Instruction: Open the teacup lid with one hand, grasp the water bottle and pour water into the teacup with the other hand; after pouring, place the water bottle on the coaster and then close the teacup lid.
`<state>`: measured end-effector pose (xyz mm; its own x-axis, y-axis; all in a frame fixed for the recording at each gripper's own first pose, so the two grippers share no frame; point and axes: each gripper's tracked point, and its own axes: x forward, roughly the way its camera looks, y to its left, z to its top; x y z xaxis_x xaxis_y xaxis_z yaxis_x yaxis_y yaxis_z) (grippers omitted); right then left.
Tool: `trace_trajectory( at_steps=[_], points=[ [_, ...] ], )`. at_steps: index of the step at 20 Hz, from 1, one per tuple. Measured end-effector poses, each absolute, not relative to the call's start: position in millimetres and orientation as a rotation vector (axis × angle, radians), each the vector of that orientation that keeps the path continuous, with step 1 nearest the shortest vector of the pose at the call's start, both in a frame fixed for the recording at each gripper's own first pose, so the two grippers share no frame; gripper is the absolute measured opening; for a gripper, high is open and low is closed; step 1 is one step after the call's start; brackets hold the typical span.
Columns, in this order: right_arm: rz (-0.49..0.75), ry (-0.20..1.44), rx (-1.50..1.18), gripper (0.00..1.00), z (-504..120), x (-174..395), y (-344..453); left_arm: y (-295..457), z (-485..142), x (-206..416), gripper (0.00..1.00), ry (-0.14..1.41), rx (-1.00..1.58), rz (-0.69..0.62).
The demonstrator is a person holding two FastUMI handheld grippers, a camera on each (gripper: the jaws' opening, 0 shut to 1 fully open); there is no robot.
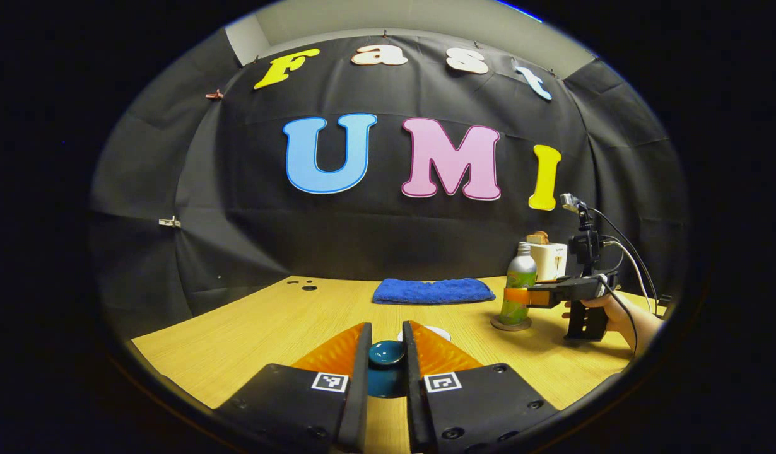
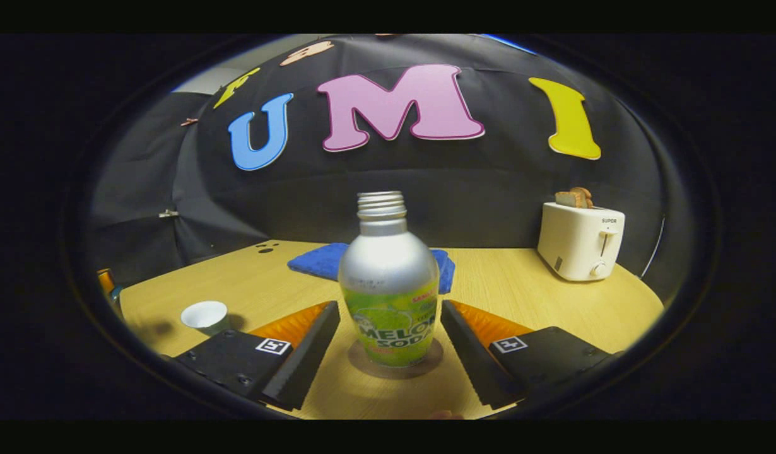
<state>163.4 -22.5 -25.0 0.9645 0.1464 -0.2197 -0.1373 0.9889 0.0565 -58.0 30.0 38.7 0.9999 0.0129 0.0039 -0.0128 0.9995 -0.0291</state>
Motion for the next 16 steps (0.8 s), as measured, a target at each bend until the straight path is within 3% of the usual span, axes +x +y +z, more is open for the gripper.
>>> trace_trajectory(
  at_steps=[8, 16],
  points=[
    [0.126, 0.159, -0.076, 0.99, 8.7, 103.9, -28.3, 17.5, 46.8, -56.3, 0.30, -0.029, -0.030, -0.025],
    [0.192, 0.101, -0.049, 0.98, 20.0, 35.5, -5.9, 4.8, 57.5, -17.8, 0.31, -0.043, -0.015, -0.071]
  ],
)
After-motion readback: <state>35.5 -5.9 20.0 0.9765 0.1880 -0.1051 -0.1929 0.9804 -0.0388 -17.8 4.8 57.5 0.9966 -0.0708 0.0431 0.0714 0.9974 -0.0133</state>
